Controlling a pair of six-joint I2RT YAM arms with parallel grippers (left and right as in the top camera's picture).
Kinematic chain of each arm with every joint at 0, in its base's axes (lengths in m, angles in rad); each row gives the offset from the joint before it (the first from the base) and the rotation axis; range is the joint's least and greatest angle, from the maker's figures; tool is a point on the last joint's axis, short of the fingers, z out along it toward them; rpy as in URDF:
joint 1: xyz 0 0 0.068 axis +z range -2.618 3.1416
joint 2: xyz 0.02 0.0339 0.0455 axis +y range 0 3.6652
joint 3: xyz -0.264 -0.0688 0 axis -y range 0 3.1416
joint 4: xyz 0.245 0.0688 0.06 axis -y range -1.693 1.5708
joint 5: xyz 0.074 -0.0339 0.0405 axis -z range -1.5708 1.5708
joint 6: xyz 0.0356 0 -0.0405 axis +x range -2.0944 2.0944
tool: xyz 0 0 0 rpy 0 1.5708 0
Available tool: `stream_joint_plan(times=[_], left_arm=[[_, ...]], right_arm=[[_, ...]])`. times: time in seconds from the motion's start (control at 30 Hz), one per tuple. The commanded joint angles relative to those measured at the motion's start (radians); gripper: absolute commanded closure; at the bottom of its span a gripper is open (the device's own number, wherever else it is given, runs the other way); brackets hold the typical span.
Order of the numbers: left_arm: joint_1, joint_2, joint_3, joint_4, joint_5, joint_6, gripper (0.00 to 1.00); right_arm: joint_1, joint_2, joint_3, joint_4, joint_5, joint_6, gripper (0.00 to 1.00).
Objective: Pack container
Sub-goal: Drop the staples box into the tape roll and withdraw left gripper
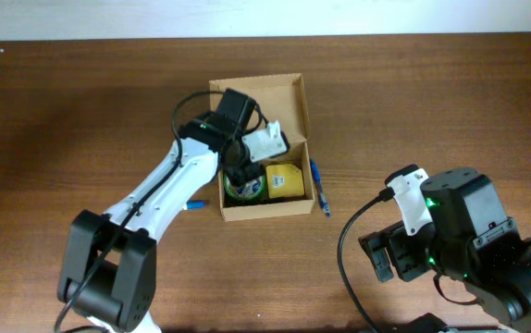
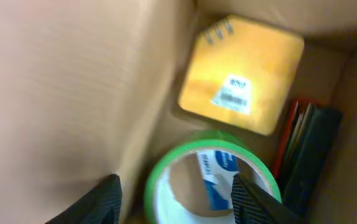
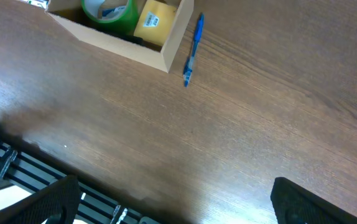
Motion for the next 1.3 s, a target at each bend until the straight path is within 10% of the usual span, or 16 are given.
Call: stream_joint_plan(times=[0.0,0.6,1.27], left_arm=[[-0.003,-0.086,0.087,-0.026,0.021,-0.022,0.46],[-0.003,-0.488,0.149,-0.312,-0.135,-0.352,0.48],[-0.003,-0.541,0.149,-0.515,-0.135,-0.552,0.49]], right_arm=[[-0.005,0.0,0.0,0.003,-0.01,-0.003,0.01],[-0.005,0.0,0.0,0.003,-0.01,-0.003,0.01],[-0.005,0.0,0.0,0.003,-0.01,-0.003,0.01]])
